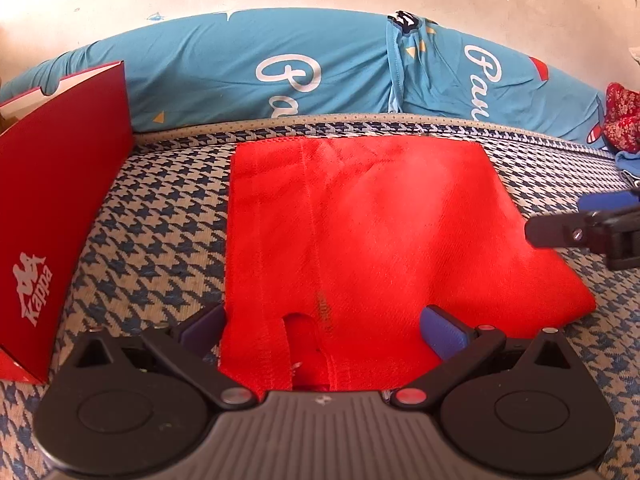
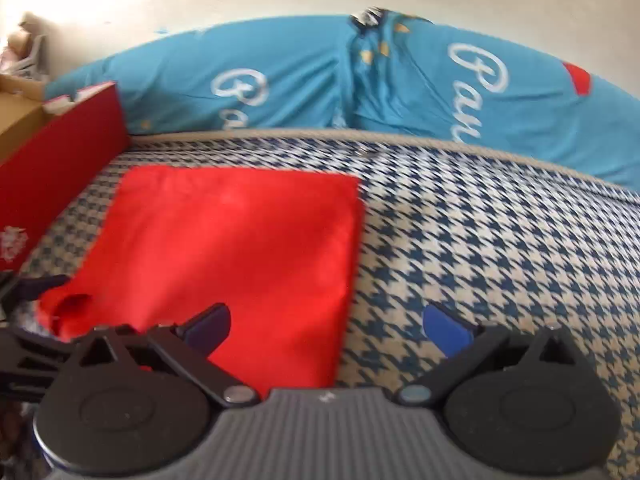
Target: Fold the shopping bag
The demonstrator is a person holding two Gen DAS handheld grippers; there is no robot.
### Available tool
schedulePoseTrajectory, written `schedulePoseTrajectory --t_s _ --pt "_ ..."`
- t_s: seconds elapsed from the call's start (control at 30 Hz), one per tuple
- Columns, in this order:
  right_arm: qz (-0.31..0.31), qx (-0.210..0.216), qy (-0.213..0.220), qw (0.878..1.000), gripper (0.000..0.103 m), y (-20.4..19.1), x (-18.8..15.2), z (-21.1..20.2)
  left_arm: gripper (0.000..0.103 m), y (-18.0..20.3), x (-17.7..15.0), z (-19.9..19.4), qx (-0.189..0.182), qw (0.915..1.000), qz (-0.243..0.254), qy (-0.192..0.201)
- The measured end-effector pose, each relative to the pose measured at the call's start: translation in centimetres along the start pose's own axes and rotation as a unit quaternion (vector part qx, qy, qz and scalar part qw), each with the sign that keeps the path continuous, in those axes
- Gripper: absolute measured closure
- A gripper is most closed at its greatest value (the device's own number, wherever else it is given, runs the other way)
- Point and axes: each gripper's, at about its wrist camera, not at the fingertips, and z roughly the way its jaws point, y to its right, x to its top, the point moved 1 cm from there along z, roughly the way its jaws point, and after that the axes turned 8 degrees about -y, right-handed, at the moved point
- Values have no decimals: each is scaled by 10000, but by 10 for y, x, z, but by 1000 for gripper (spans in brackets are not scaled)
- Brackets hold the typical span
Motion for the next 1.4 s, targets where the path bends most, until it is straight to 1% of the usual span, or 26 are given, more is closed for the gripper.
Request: schedulePoseTrajectory --t_s 0.03,0.07,0.1,0.13,0.17,0.2,0.27,0.3,0.37,0.5,0.6,0.63,0.77,0.87,0.97,1.0,1.1,1.17,1.2,1.27,1.33,1.4 --pt "-74 111 71 9999 15 -2 1 -3 0 -2 0 -1 -36 10000 -18 -34" --pt "-179 242 122 9995 32 -7 1 -7 0 -3 -1 -2 -61 10000 -30 -58" --pt "-198 331 73 9992 49 -11 0 -7 0 -4 -2 -3 -70 9999 -27 -69" --pt "-206 416 12 9989 56 -14 0 -6 0 -5 -3 -5 -77 9999 -23 -75" --pt "-213 500 -48 9985 67 -18 -1 -6 0 -5 -5 -5 -78 9999 -15 -61" --pt "-240 594 -139 9978 74 -21 -2 -4 0 -5 -6 -6 -76 10000 -8 -45" --pt "-299 783 -328 9959 78 -28 -5 1 0 -5 -7 -6 -71 10000 3 -22" --pt "-445 841 -373 9948 78 -35 -7 3 0 -5 -7 -6 -69 10000 7 -16" --pt "-716 813 -478 9930 79 -45 -11 7 0 -5 -7 -5 -72 10000 24 -31" --pt "-1017 596 -571 9914 81 -51 -24 9 0 -4 -5 -5 -64 10000 60 -43" --pt "-858 411 -606 9936 81 -40 -24 9 0 -1 -1 -8 -11 9999 134 -106" --pt "-732 416 -635 9944 81 -34 -24 10 0 0 0 -10 10 9998 178 -122" --pt "-718 393 -616 9947 81 -29 -27 9 0 6 -2 -31 39 9983 571 -57" --pt "-730 349 -620 9948 81 -29 -27 9 0 4 -10 -32 45 9982 572 -158" --pt "-691 202 -620 9955 80 -28 -26 8 0 4 -16 -21 63 9977 603 -318" --pt "-675 177 -623 9956 80 -28 -26 8 0 2 -17 -19 28 9980 562 -277" --pt "-644 126 -633 9958 80 -26 -25 6 0 1 -14 -18 19 9984 438 -359" --pt "-653 131 -644 9957 79 -27 -24 6 0 2 -13 -23 -26 9980 506 -377" --pt "-657 133 -650 9956 78 -27 -23 6 0 3 -12 -27 -70 9978 549 -364" --pt "-666 138 -661 9955 78 -28 -22 6 0 3 -9 -35 -152 9981 566 -183" --pt "-674 143 -672 9954 78 -28 -21 6 0 0 -5 -37 -27 9988 493 -27" --pt "-682 140 -680 9953 78 -29 -20 6 0 -5 -2 -32 24 9994 344 -73"
